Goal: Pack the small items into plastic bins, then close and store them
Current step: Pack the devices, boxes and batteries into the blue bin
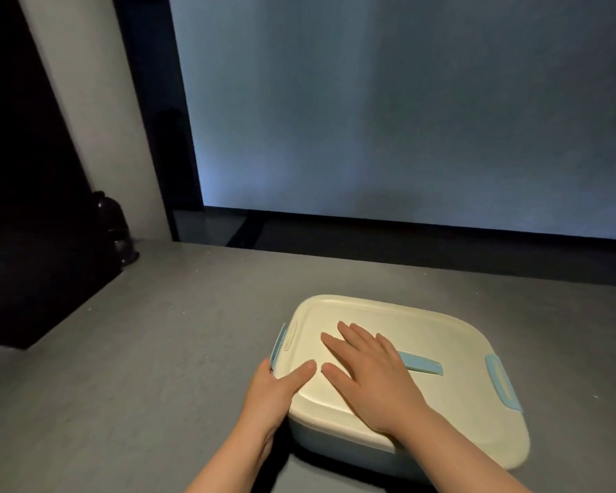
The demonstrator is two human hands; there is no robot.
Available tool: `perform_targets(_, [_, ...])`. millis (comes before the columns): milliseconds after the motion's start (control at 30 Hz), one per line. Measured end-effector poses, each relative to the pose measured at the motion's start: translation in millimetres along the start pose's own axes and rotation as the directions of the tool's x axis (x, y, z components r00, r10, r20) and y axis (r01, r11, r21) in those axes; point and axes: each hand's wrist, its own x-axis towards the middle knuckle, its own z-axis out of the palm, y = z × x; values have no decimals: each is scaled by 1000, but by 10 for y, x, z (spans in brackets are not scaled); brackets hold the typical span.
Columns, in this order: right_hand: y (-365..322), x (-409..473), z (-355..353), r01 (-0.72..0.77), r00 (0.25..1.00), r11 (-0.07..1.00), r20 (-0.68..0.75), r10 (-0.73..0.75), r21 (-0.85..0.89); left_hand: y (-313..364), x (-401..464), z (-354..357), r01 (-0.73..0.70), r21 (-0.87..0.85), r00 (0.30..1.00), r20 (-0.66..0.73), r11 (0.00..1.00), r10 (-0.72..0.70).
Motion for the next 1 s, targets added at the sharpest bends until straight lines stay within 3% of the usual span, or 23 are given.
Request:
perform_targets(100, [2, 4, 7, -3, 1000, 1000, -2, 3, 8, -57, 19, 36, -99, -55, 993, -73, 994, 95])
perform_targets(300, [-7, 21, 11, -8, 1000, 1000, 1, 8, 9, -61, 22, 20, -273, 62, 956, -90, 960, 278])
perform_targets(733, [-26, 9, -14, 22, 998, 996, -69, -16, 84, -37, -44, 61, -316, 392, 921, -93, 864, 379])
perform_targets(833, [-41, -48, -90, 33, 988, 991, -152, -13, 133, -52, -116, 77, -369, 555, 870, -77, 746, 487])
perform_targets(1000, [-4, -367, -139, -22, 982, 992, -183, 45, 127, 2, -265, 179, -558, 686, 777, 233, 468, 584])
